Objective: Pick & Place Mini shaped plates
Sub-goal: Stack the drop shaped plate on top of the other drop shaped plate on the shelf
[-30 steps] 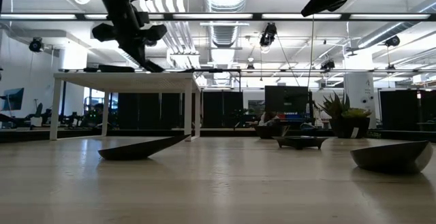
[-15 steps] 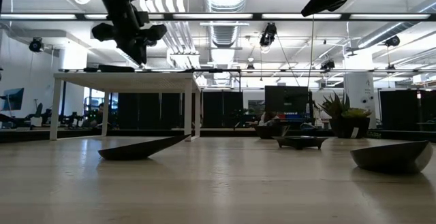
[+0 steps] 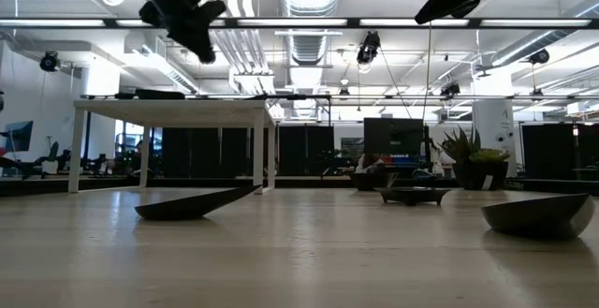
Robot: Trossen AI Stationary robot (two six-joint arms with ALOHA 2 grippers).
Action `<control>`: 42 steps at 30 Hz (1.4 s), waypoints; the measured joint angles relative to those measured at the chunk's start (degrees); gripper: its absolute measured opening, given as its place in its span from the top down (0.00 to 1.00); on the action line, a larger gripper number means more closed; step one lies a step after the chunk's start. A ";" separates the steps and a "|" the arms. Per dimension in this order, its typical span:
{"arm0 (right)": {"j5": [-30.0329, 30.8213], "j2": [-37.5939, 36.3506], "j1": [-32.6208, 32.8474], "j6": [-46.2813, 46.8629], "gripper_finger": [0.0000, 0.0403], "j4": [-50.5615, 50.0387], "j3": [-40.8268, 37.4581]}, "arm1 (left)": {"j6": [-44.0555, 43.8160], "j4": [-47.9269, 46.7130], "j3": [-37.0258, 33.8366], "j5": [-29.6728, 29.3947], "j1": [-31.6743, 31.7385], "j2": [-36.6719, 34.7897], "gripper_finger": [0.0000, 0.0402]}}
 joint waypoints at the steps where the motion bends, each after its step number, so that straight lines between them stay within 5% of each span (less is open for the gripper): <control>1: 0.00 0.00 0.01 -0.04 0.85 0.00 0.00 | 0.69 0.01 -0.36 -0.01 -2.26 -0.13 0.85; 12: 0.02 0.00 0.00 -0.85 0.85 0.04 0.00 | 1.69 0.03 -5.34 -0.02 -28.95 -0.04 0.85; 19: 0.00 0.00 0.01 -0.87 0.85 0.02 0.00 | 0.22 6.66 -11.48 0.67 -39.99 0.11 0.86; 29: -0.06 0.00 0.01 -0.81 0.85 0.02 0.00 | -1.40 27.68 -23.74 14.28 -42.74 1.46 0.85; 42: -0.19 0.00 -0.01 -0.85 0.85 0.02 0.00 | -2.87 44.93 -30.88 21.49 -42.68 13.98 0.85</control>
